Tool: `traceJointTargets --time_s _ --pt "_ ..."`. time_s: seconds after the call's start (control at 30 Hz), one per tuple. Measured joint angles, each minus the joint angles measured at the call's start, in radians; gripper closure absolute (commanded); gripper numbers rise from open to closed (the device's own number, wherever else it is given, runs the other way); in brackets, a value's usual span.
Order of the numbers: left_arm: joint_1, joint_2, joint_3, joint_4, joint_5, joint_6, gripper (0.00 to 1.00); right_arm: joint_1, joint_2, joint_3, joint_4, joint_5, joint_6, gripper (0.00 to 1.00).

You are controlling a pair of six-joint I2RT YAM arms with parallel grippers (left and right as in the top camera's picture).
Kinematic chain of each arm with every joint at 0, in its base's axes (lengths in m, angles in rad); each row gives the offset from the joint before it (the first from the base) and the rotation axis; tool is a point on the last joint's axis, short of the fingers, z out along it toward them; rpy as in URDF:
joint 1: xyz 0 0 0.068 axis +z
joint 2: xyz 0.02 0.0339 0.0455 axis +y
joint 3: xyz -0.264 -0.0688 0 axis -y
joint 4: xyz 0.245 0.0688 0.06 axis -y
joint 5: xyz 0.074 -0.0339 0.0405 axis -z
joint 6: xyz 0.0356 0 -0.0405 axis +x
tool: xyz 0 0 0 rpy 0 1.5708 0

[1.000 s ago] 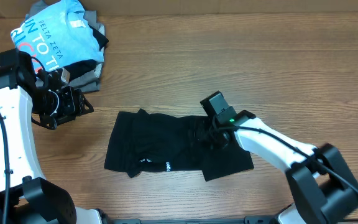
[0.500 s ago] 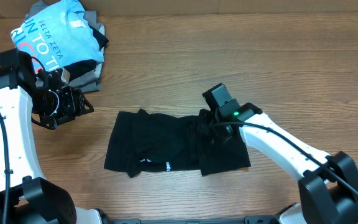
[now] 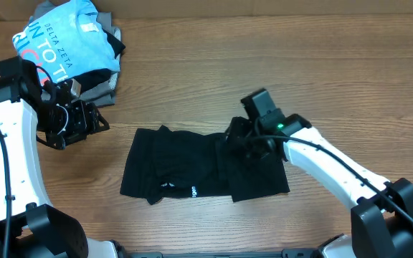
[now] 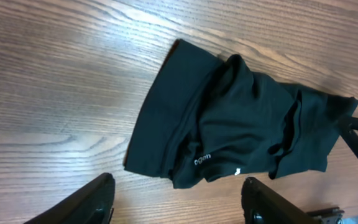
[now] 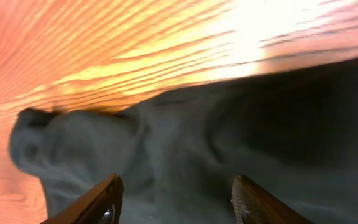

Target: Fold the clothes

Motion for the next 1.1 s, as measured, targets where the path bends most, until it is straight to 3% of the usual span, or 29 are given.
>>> traceJointTargets --time_s 0.27,0.5,0.63,0.93,1.1 --pt "0.000 -0.009 -0.106 0.011 0.001 0.000 0.23 -0.195 -0.068 0.000 -0.101 -0.059 -0.125 0.39" --pt "-0.027 -0.009 -0.460 0.329 0.058 -0.003 0.10 -0.330 -0.133 0.001 -0.200 -0.128 -0.247 0.39" --pt "-0.029 -0.009 -0.577 0.472 0.102 -0.005 0.03 -0.369 -0.134 0.001 -0.228 -0.142 -0.294 0.39" --pt "-0.122 -0.024 -0.766 0.743 0.216 -0.016 0.05 -0.373 -0.134 0.001 -0.230 -0.156 -0.335 0.38" --pt "-0.255 -0.039 -0.810 0.897 0.242 -0.078 0.18 -0.373 -0.134 0.001 -0.246 -0.157 -0.350 0.38"
